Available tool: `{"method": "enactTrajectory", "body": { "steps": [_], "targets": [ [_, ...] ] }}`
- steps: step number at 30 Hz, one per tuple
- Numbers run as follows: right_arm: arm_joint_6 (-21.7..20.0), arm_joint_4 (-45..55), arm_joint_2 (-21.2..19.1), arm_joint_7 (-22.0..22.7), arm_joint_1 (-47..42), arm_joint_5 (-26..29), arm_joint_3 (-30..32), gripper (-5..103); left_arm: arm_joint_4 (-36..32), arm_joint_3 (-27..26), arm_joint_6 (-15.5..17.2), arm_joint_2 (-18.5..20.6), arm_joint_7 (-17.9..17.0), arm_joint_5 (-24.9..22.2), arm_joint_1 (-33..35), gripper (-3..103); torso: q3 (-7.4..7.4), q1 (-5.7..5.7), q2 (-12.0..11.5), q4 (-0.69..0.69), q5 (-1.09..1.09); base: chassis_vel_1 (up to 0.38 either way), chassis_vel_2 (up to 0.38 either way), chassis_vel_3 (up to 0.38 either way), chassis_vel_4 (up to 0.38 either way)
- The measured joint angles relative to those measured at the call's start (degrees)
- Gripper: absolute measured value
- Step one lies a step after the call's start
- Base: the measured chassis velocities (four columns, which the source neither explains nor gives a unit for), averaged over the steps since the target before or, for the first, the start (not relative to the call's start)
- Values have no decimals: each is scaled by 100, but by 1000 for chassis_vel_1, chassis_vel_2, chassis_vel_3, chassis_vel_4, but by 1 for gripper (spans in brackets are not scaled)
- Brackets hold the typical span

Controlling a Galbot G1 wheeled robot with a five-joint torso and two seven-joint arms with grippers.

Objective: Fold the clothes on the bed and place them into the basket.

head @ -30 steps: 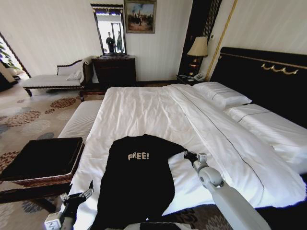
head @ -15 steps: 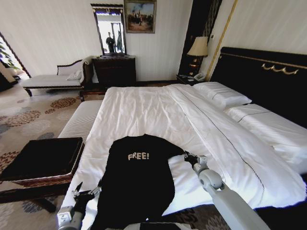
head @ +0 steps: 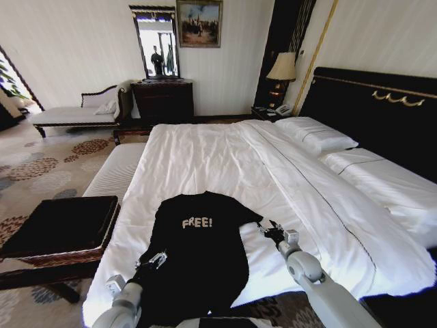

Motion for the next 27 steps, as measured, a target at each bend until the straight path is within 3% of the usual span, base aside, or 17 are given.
{"method": "enactTrajectory", "body": {
  "steps": [3,7,15,27],
  "targets": [
    [-1,2,18,11,19,0,5,97,76,194,45,10,-26,144,-132,100,0,0,0,0,0,0,0,0,0],
    [-2,-2,37,19,46,-1,7,100,105,416,48,80,74,429,-132,98,0,0,0,1,0,0,0,0,0],
    [-1,-17,58,13,31,-18,25,100,230,613,13,148,125,552,-399,90,0,0,0,-1,0,0,0,0,0],
    [6,58,52,3,-28,-13,91,100,919,893,55,135,-5,454,-1191,89,0,0,0,0,0,0,0,0,0]
  ]
}}
